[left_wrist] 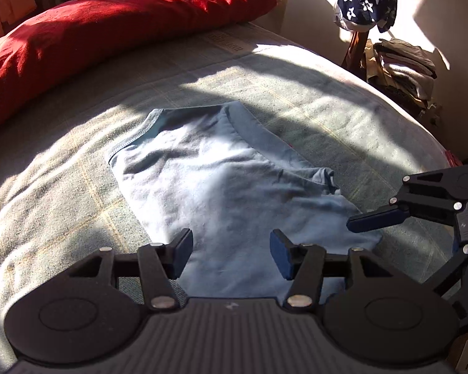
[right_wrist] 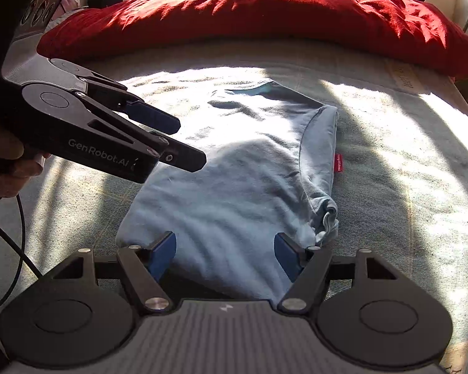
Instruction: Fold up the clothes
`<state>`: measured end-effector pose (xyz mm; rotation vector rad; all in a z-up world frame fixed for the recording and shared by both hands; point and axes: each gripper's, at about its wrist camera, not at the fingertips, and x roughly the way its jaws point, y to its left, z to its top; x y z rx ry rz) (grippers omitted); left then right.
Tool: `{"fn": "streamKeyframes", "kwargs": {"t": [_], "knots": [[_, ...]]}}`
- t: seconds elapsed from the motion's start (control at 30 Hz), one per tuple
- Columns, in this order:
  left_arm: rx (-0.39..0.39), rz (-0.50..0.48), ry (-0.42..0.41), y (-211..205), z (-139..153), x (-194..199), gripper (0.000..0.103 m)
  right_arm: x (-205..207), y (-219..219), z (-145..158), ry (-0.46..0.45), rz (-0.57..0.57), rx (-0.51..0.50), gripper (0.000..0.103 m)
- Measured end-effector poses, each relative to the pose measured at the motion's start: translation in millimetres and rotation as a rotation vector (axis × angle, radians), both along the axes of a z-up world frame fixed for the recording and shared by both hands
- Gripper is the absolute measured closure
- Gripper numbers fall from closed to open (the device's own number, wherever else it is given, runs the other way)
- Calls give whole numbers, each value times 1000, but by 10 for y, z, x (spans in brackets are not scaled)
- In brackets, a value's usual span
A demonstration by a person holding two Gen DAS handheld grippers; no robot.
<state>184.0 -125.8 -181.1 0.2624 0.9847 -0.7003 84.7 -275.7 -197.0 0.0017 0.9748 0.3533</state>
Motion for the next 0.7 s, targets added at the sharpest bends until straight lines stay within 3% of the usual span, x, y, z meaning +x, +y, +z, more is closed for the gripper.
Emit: {"fn": "streamKeyframes", "kwargs": {"t": [0.13,0.3,0.43,0.6,0.7], "knots": [[17,40,56,92,-196,-130,47,-73,70,-156,57,23,-5,24],[-6,48,45,194,-44,-170,46,-171,43,-196,97,42,-37,23],[-27,-2,1,160,59,-263,42,-277,-27,-134,104,6,-37,21],[43,-60,34,82,-183,-422,42,-452,-59,-135,129,-37,-30,20],[-4,-94,20,141,-49,-475,40,-555,-39,-141,143,-52,-11,20]]}}
